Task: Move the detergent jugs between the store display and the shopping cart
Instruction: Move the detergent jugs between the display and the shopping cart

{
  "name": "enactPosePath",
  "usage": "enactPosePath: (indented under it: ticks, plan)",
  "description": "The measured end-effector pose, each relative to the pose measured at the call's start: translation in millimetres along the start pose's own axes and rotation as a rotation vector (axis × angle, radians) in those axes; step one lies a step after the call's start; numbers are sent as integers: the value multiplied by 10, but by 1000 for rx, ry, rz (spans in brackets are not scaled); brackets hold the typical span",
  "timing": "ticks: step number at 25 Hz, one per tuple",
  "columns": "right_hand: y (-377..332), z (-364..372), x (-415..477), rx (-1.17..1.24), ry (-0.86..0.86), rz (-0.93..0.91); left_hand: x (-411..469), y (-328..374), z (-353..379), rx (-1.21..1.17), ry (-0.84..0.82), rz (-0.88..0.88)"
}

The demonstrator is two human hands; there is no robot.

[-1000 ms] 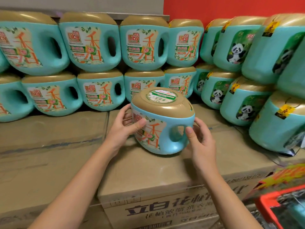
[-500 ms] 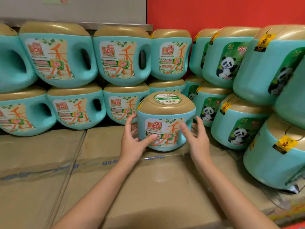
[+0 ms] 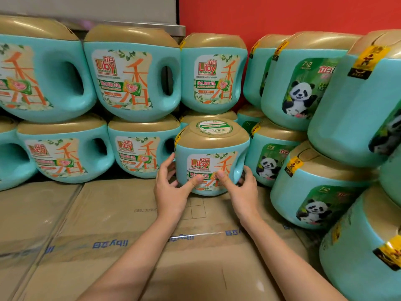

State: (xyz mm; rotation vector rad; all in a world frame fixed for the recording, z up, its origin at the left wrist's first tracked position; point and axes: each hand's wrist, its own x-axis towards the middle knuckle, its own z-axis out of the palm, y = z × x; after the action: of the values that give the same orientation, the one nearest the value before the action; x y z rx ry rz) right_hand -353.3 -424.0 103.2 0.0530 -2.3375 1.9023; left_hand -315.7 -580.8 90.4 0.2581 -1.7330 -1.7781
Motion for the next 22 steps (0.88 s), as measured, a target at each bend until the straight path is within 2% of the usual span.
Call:
enactPosePath:
  ticks: [4,11,16,18,22]
  plan:
    - [44,32,26,-29,32,-15,-21,-18,-9,12,-6,16]
    - [13,25,-56,-58,95,-21,-38,13,-40,70,-126,5]
    - [-96,-333,-624,-184,69,-93,-397,332,-130,147,0,-88]
    - [-132,-553,-1080,-110,75,-149,-748,544,-164,39,-68,-141]
    - [-109,-1111,-2147,119,146,-196,-1599,955,-231,-96,-343,-145]
